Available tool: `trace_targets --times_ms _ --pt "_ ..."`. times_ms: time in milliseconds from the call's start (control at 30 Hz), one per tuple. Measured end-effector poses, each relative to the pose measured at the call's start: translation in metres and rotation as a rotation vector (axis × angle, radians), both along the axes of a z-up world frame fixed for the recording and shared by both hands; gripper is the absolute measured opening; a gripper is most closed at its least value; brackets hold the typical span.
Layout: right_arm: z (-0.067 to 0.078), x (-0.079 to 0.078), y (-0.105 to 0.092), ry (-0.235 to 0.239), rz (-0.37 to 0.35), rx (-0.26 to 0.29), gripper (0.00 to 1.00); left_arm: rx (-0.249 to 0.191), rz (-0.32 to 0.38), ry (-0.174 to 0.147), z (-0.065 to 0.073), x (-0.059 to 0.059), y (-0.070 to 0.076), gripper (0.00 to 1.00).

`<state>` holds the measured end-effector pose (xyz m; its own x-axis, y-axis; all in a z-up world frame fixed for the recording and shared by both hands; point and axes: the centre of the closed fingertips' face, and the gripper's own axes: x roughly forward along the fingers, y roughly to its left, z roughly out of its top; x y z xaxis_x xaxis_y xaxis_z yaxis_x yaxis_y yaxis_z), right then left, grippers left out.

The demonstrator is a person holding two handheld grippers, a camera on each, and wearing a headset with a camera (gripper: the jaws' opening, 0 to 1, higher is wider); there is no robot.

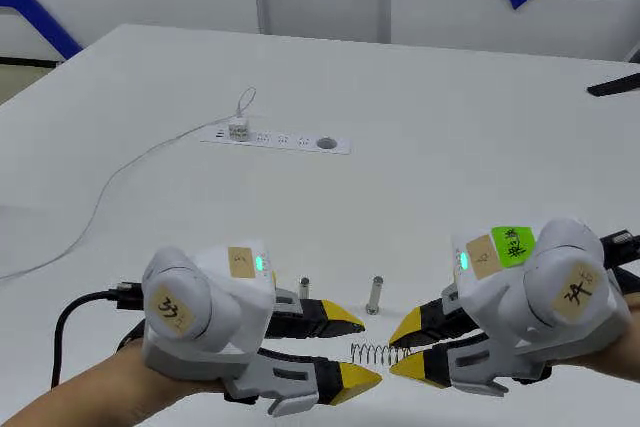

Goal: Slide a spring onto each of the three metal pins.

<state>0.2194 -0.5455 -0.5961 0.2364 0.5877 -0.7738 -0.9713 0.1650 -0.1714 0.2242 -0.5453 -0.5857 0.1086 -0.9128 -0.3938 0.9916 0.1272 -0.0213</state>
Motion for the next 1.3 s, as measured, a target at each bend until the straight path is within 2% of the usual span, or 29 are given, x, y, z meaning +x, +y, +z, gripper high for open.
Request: trace_targets --times_ms 167,500,667,867,933,1167,1300 --pt "0.001 -0.001 0.001 -0.005 0.008 0.0 0.1 -0.013 -0.023 -0.006 0.002 -0.004 -0.002 0.16" --pt "0.002 -0.004 0.004 -0.008 0.027 0.005 0.1 0.009 -0.041 -0.01 -0.003 -0.006 -0.003 0.14" --pt "0.003 -0.003 0.004 -0.016 0.027 0.003 0.1 0.007 -0.035 -0.01 -0.002 -0.005 -0.004 0.13" --pt "0.006 -0.003 0.004 -0.027 0.037 -0.001 0.1 0.011 -0.056 -0.061 0.0 -0.007 -0.004 0.11" --pt "0.006 -0.003 0.004 -0.038 0.046 0.002 0.1 0.014 -0.059 -0.093 0.001 -0.006 -0.003 0.1" --pt "0.012 0.001 0.005 -0.068 0.057 0.033 0.11 0.001 -0.047 -0.133 0.006 -0.004 -0.002 0.1" --pt "0.014 0.004 0.005 -0.074 0.049 0.045 0.12 -0.008 -0.037 -0.14 0.008 -0.001 -0.001 0.1"
